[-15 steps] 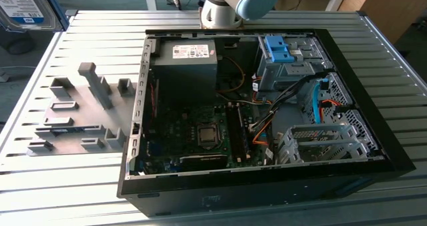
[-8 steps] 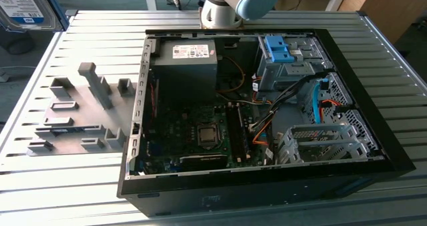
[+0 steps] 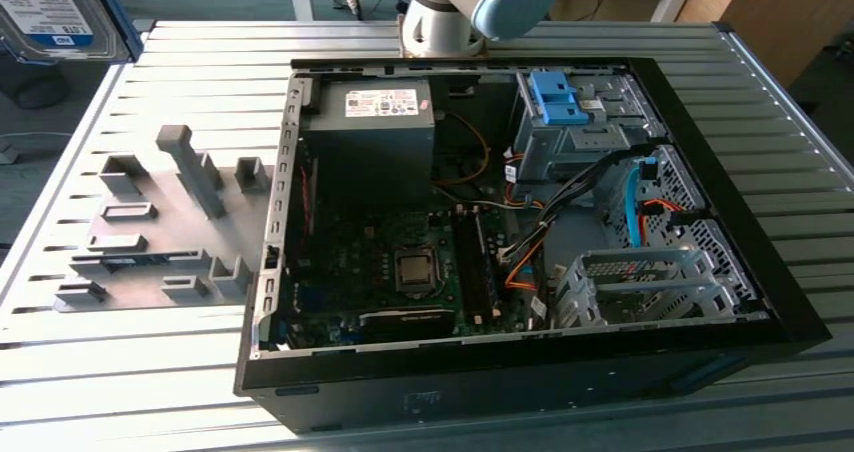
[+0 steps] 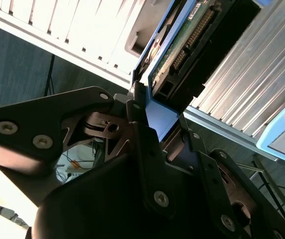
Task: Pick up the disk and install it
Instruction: 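Pick up the disk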
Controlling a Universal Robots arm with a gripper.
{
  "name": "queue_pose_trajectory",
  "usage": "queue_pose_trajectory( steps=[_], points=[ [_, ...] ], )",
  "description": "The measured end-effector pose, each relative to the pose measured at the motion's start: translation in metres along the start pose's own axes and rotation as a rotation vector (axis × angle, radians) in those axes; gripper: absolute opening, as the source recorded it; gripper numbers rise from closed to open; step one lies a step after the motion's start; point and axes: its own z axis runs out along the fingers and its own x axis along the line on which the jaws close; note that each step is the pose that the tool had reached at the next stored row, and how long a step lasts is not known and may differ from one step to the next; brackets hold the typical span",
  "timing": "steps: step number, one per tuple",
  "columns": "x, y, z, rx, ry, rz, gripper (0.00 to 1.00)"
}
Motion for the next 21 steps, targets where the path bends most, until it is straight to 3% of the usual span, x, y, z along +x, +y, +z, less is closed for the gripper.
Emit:
queue_pose_trajectory(
  steps=[11, 21],
  points=[
    [-0.0002, -0.0047, 0.0000, 0.0000, 0.0000, 0.000, 0.36],
    [-0.0002, -0.0052, 0.0000, 0.0000, 0.0000, 0.000, 0.36]
  ],
)
